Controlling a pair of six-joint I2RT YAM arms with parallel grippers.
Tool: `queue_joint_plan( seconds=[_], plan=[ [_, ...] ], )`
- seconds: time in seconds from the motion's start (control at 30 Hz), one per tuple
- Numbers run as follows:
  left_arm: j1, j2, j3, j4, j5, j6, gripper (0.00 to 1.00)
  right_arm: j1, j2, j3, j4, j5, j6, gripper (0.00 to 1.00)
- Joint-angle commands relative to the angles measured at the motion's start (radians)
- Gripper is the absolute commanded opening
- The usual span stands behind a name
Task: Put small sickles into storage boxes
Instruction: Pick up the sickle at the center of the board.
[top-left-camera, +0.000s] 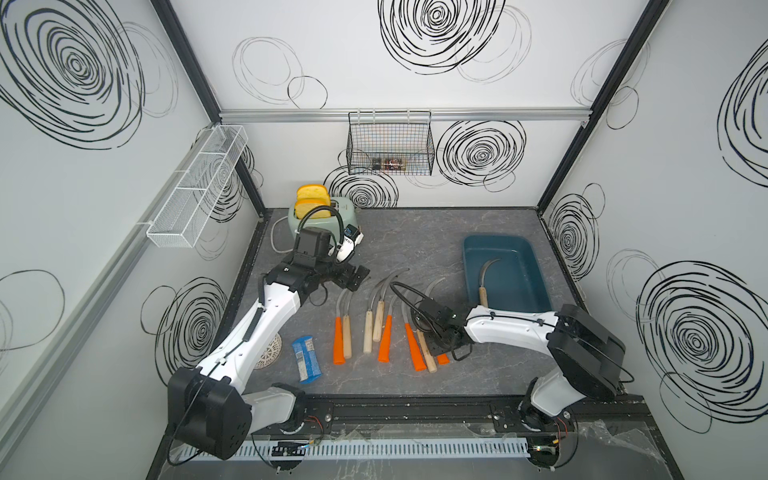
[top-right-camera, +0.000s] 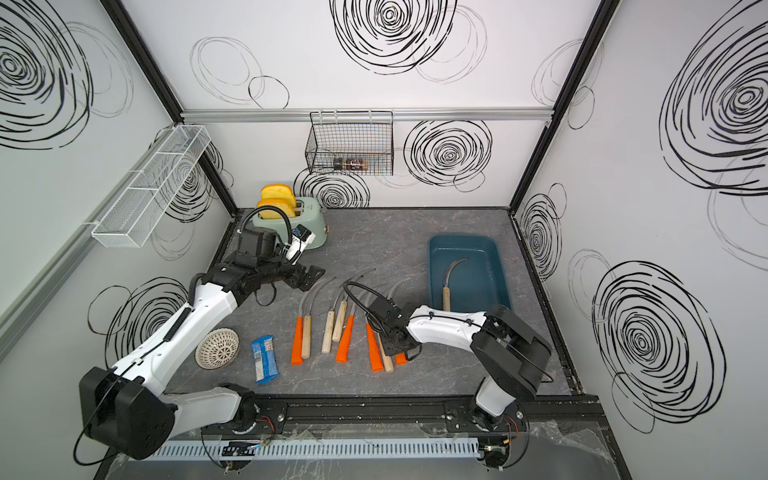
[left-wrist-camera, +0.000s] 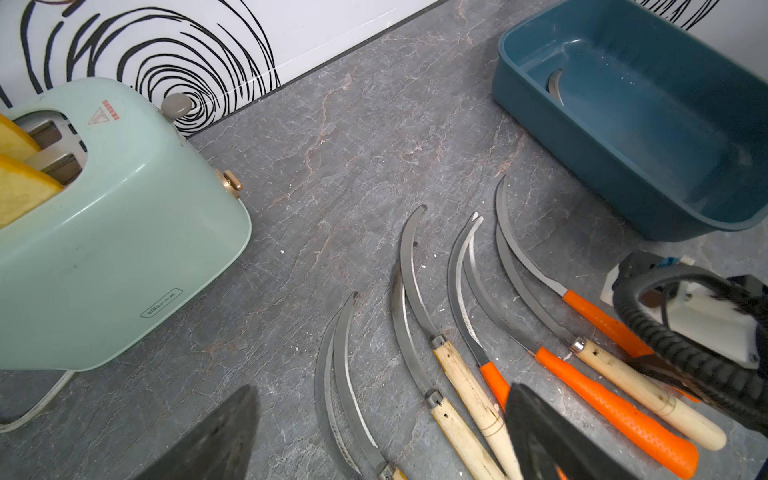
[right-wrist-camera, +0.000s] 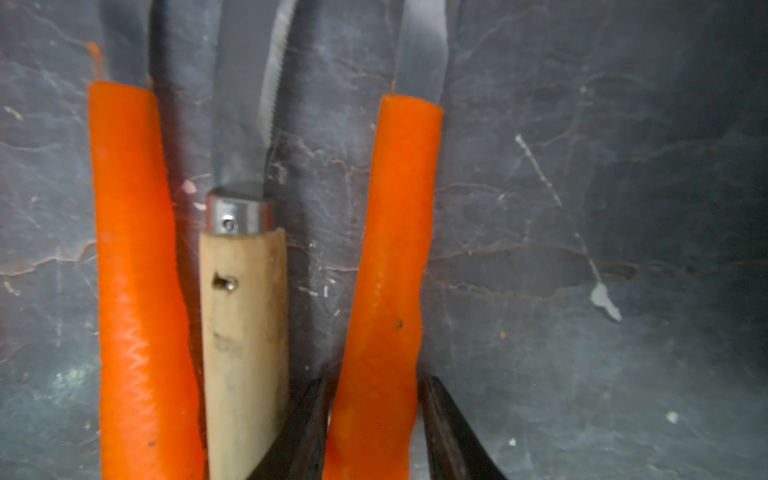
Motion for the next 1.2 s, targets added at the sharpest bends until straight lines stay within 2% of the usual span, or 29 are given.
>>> queue_joint_plan(
  seconds=[0.0,0.8,1.17],
  plan=[
    [-0.006,-0.013,0.029,0.009,-0.007,0.014,0.96,0.014,0.018,-0.041,-0.066,-0.003,0.019,0.4],
    [-0.014,-0.007,0.041,0.005,-0.016,0.016,0.96,0.013,0.037,-0.087,-0.028,0.018,0.044,0.38],
    [-0.022,0.003,0.052,0.004,-0.021,0.015,0.96,0.006,0.042,-0.107,-0.008,0.022,0.041,0.29]
  ],
)
